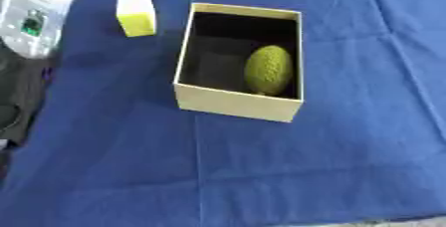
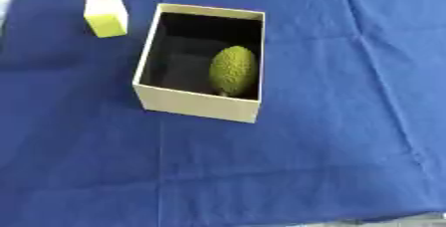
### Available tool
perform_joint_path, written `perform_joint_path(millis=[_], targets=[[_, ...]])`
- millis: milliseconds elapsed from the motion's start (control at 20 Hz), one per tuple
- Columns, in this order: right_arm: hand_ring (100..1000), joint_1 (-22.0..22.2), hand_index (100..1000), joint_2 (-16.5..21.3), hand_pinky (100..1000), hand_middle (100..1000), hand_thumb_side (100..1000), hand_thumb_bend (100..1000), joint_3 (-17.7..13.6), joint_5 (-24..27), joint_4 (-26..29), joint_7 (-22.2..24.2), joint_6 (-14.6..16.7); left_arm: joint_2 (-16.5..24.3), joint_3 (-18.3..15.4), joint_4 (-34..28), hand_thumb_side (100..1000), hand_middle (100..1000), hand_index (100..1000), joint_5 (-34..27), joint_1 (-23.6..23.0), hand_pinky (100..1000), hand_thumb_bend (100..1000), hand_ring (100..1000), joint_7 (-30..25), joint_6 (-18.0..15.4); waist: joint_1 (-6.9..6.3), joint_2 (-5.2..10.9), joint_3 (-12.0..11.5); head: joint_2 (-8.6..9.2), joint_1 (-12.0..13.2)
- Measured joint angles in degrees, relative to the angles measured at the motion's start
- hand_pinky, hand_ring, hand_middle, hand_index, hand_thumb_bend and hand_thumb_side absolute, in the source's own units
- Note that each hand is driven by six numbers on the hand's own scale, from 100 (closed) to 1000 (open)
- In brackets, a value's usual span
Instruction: Pick up objects on the table and place them in the box.
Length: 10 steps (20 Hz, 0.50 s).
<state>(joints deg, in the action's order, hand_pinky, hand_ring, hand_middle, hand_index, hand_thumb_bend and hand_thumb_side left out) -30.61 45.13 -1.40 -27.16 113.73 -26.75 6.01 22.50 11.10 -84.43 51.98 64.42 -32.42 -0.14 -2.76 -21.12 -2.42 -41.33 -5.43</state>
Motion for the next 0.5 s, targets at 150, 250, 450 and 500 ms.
perform_joint_path(millis=[150, 250, 450, 500], targets=[[772, 0.35, 799, 0.05, 838, 759, 623, 169, -0.01, -0.02, 0.0, -0.04, -0.03, 1.62, -0.76, 3.74, 525, 835, 936, -0.32, 0.53, 876, 500, 871, -1.63, -0.01, 0.0, -0.13, 0.02, 0.06, -0.14], [772, 0.35, 799, 0.06, 838, 759, 623, 169, -0.01, -0.02, 0.0, -0.05, -0.02, 2.1, -1.17, 6.18, 499, 843, 942, -0.9, 0.75, 890, 492, 892, -2.35, -0.27, 0.0, -0.35, 0.17, 0.34, -0.11], [772, 0.3, 799, 0.2, 838, 758, 623, 169, -0.01, -0.03, 0.0, -0.07, 0.01, 2.19, -1.85, 10.52, 481, 848, 947, -2.16, 1.28, 906, 507, 906, -3.61, -1.08, -0.1, -0.68, 0.71, 1.09, 0.54], [772, 0.23, 799, 0.29, 838, 758, 623, 169, -0.01, -0.03, 0.0, -0.06, 0.02, 2.2, -1.95, 11.58, 489, 851, 947, -2.64, 1.39, 910, 522, 911, -4.16, -1.38, -0.19, -0.82, 0.86, 1.25, 0.82]])
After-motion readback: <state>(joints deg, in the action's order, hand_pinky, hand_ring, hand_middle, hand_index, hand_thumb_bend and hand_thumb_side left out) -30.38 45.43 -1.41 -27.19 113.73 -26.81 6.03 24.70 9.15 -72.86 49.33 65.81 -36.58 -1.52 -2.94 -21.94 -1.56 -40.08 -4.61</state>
